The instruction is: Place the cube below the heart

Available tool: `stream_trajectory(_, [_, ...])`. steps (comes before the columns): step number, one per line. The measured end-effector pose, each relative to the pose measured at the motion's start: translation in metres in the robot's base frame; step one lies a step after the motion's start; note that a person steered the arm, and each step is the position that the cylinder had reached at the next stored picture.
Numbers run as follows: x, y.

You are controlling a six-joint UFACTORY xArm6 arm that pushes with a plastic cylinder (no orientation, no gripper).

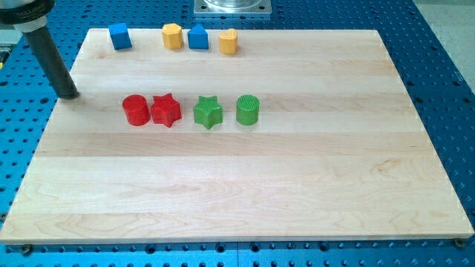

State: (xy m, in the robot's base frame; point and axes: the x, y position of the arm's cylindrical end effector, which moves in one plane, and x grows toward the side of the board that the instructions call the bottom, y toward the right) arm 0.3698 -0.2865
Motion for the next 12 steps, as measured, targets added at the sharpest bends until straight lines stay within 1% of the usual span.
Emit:
stream_trajectory(4, [-0.002,-0.003])
stream_trajectory(7, [-0.138,-0.004])
stream_trajectory(8, [-0.159,0.004])
stream_trajectory(10, [-0.157,0.059])
stream_trajectory(11, [-0.154,0.066])
stream_trajectory(12, [-0.157,0.057])
